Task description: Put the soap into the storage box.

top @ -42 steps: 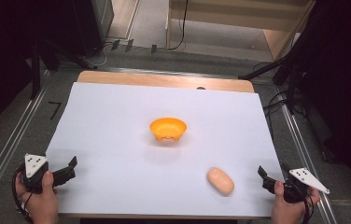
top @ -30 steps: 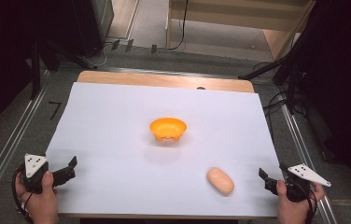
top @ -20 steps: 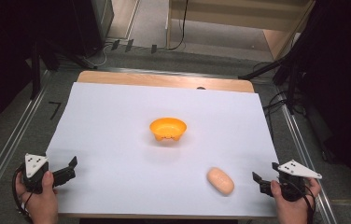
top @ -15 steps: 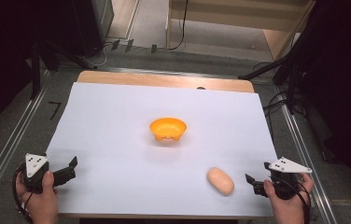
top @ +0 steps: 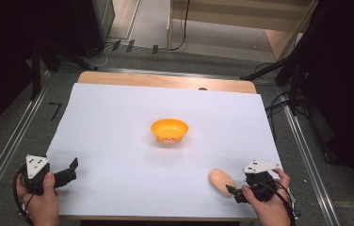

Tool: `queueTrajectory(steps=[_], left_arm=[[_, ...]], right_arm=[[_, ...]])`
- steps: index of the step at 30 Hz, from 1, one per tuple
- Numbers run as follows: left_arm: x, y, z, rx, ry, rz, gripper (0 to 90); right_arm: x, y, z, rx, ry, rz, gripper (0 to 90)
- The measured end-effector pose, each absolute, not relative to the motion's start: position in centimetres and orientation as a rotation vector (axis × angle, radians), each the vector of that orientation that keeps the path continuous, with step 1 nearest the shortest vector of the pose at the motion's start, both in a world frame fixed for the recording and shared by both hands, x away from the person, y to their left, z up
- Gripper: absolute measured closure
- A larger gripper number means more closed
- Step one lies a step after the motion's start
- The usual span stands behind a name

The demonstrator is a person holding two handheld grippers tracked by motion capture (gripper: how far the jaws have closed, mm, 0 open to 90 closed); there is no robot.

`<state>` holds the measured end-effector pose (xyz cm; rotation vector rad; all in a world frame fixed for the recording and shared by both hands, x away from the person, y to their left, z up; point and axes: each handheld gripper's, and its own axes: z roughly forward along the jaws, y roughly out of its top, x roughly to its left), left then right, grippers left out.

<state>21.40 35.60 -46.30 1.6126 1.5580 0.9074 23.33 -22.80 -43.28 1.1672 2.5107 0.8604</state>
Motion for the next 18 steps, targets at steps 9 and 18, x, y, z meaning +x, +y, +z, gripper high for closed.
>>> queueTrajectory(steps=[9, 18], left_arm=[[21.5, 35.6, -46.3, 1.618, 1.56, 0.9, 0.4], [21.4, 35.6, -46.3, 1.621, 1.552, 0.9, 0.4]], right_arm=[[23.9, -20.6, -44.4, 1.177, 2.592, 0.766, 15.0], [24.6, -19.6, -45.9, 1.172, 2.675, 0.611, 25.7]])
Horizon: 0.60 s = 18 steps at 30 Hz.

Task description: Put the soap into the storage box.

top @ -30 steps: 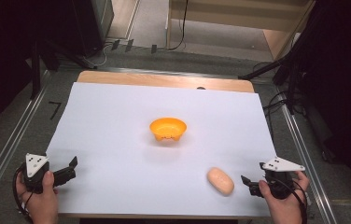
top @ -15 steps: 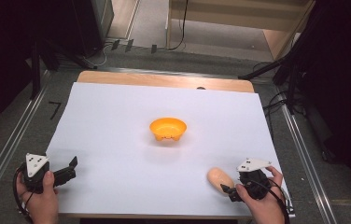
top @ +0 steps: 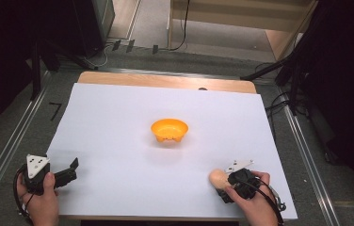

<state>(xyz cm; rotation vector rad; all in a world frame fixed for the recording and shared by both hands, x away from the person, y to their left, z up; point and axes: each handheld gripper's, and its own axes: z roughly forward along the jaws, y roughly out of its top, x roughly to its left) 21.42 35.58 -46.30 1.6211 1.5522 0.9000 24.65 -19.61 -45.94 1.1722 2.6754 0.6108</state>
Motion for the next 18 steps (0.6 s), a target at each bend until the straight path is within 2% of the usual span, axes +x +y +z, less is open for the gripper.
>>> queueTrajectory(steps=[6, 18], left_arm=[[21.44, 35.52, -46.31, 1.622, 1.549, 0.905, 0.4], [21.4, 35.48, -46.31, 1.628, 1.545, 0.909, 0.6]], right_arm=[[25.09, -19.59, -45.87, 1.154, 2.711, 0.607, 32.8], [25.6, -18.94, -45.65, 1.196, 2.737, 0.517, 32.8]])
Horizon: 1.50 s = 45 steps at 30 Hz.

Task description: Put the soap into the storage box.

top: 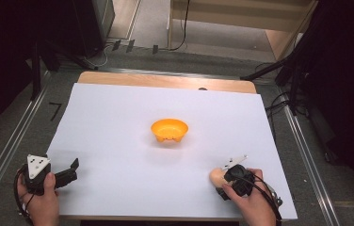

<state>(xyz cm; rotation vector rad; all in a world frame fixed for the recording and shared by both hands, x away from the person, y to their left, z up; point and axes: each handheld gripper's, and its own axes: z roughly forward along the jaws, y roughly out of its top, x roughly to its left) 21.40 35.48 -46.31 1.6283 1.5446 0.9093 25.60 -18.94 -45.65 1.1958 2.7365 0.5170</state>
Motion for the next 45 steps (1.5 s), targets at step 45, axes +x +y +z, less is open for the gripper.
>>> queueTrajectory(steps=[45], left_arm=[[21.5, 35.6, -46.3, 1.607, 1.574, 0.908, 1.1]], right_arm=[[29.1, -18.3, -41.3, 0.721, 2.746, 0.73, 33.8]])
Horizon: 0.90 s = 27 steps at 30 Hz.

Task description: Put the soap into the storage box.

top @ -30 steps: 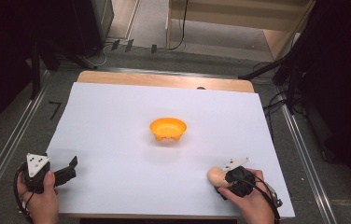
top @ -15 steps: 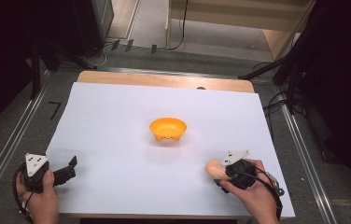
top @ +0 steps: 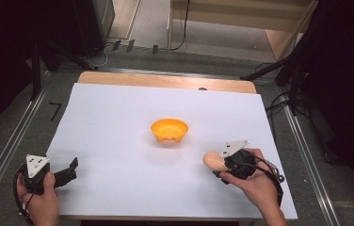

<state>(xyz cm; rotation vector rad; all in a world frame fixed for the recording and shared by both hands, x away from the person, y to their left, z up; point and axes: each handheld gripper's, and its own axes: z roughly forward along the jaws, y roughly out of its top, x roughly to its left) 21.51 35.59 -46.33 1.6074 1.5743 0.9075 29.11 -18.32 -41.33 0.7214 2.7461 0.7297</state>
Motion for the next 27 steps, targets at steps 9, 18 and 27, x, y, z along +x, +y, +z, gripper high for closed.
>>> queueTrajectory(steps=[9, 18, 27], left_arm=[[21.5, 35.6, -46.3, 1.609, 1.571, 0.902, 1.1], [21.5, 35.7, -46.3, 1.608, 1.57, 0.897, 1.1], [21.5, 35.7, -46.3, 1.61, 1.567, 0.891, 1.1]], right_arm=[[30.8, -17.4, -40.2, 0.627, 2.755, 0.766, 33.7], [32.4, -16.0, -39.7, 0.524, 2.76, 0.809, 33.7], [33.9, -14.7, -39.0, 0.458, 2.765, 0.836, 33.7]])
